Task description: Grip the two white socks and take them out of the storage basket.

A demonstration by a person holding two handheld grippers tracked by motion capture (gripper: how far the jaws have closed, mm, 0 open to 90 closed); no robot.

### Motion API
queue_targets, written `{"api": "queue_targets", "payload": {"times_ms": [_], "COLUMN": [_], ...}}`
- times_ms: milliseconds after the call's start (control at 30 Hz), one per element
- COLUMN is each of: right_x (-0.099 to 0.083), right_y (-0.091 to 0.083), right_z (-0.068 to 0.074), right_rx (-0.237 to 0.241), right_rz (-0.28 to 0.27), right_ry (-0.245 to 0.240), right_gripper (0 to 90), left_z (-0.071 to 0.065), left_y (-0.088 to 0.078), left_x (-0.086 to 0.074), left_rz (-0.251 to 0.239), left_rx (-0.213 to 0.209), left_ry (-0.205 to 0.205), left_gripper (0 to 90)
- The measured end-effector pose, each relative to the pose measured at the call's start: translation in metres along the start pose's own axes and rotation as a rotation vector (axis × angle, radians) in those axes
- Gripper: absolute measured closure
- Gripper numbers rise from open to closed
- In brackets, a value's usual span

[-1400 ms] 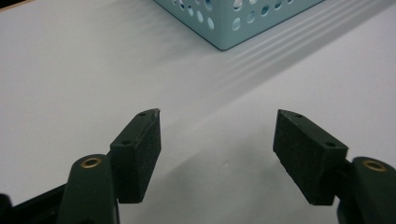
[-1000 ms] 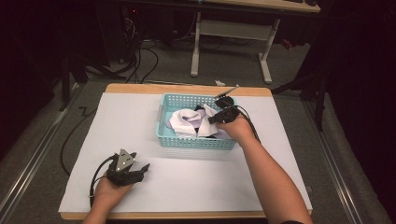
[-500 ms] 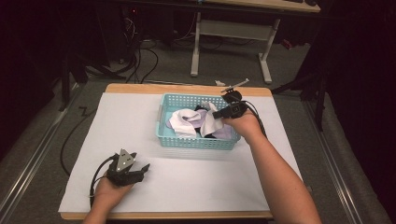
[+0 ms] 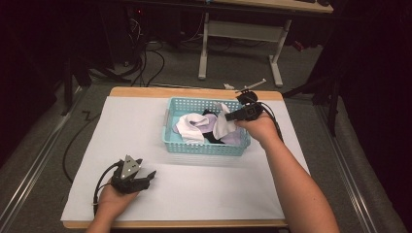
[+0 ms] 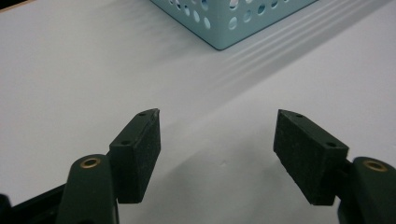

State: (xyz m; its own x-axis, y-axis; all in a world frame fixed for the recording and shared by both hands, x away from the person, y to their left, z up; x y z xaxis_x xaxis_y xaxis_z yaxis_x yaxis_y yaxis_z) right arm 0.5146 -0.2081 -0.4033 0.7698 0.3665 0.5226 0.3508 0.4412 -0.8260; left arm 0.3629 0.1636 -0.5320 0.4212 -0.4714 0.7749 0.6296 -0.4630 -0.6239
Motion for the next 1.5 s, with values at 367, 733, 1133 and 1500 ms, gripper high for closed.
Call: {"api": "queue_targets", "payload": {"times_ms": [367,733,1133,1500], "right_x": [-0.01,-0.027,-0.053,-0.071], "right_y": [-0.014,-0.041,-0.071,-0.095], "right_z": [0.001,0.008,0.015,0.028], "right_rx": [0.008,0.025,0.047,0.066], "right_rz": [-0.019,-0.07,-0.107,-0.138], "right_ry": [0.0,-0.018,-0.025,-0.047], "right_gripper": [81.0,81.0,80.9,80.9], "left_z": [-0.001,-0.001,-0.001,-0.001], "left_y": [0.0,0.0,0.0,0.001], "left_x": [0.0,0.0,0.0,0.0], "left_rz": [-0.005,-0.001,0.001,0.003], "left_rx": [0.002,0.003,0.004,0.006], "left_ry": [-0.005,-0.001,0.001,0.002], "left_gripper": [32.5,32.5,32.5,32.5]}}
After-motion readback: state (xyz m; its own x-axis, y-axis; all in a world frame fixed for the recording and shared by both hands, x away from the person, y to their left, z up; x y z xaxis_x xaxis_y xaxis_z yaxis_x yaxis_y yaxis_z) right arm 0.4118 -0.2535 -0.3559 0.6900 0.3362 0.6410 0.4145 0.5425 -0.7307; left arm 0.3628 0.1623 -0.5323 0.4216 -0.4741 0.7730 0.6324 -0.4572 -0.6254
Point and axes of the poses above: each handheld gripper's, and its own axes: y roughly forward along the jaws, x roughly out of its top, z roughly to its left, the point moved 3 cm from there along y, roughly forward along the jaws, and after that the axes turned 3 degrees about z, right-handed, at the moved point
